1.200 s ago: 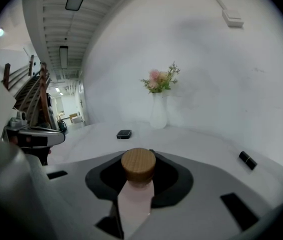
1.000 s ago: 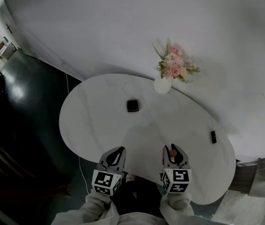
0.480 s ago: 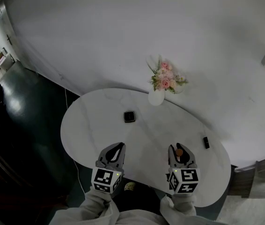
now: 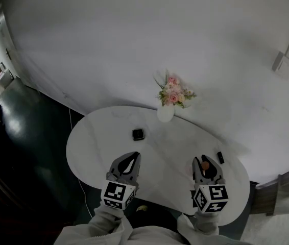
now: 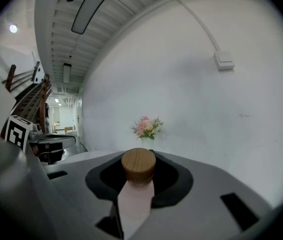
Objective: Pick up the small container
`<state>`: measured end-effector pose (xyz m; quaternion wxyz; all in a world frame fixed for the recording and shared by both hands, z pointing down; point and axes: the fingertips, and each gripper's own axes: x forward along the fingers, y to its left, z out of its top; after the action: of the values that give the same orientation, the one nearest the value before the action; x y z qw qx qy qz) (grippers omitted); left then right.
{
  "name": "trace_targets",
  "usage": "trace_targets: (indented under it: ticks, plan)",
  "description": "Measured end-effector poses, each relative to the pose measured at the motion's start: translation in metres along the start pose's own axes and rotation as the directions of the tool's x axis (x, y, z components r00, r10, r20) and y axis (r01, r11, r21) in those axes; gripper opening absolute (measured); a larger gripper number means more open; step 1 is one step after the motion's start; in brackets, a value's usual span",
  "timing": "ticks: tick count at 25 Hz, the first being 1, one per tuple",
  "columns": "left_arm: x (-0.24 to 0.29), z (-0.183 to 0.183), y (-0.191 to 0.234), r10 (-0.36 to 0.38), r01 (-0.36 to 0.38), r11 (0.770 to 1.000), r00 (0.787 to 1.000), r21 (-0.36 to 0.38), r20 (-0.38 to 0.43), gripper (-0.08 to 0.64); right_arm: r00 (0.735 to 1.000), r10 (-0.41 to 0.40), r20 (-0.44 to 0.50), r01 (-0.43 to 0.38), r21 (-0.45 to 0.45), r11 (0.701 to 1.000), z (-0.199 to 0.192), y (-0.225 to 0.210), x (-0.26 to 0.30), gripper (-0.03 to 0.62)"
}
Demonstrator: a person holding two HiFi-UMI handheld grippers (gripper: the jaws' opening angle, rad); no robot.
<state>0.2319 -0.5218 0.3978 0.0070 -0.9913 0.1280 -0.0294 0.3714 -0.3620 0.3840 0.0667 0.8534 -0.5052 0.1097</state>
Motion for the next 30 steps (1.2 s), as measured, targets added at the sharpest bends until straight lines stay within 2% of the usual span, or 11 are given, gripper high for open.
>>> trace_targets:
  ticks: [5, 12, 30]
  plan:
    - [0.005, 0.006, -0.015, -0.034, 0.034, 0.999, 0.999, 0.03, 0.015, 0.023, 1.0, -0.022, 0.018, 0.022, -0.008, 1.0, 0.004, -0.008, -0.016, 0.16]
    - [0.007, 0.003, -0.029, -0.067, 0.067, 0.998, 0.998, 0.021, 0.003, 0.023, 0.998, -0.06, 0.006, 0.06, -0.022, 0.998, -0.002, -0.019, -0.031, 0.16]
    - [0.015, -0.003, -0.034, -0.099, 0.1, 0.995, 0.995, 0.008, -0.02, 0.023, 0.991, -0.129, -0.02, 0.129, -0.009, 0.992, -0.012, -0.037, -0.035, 0.158]
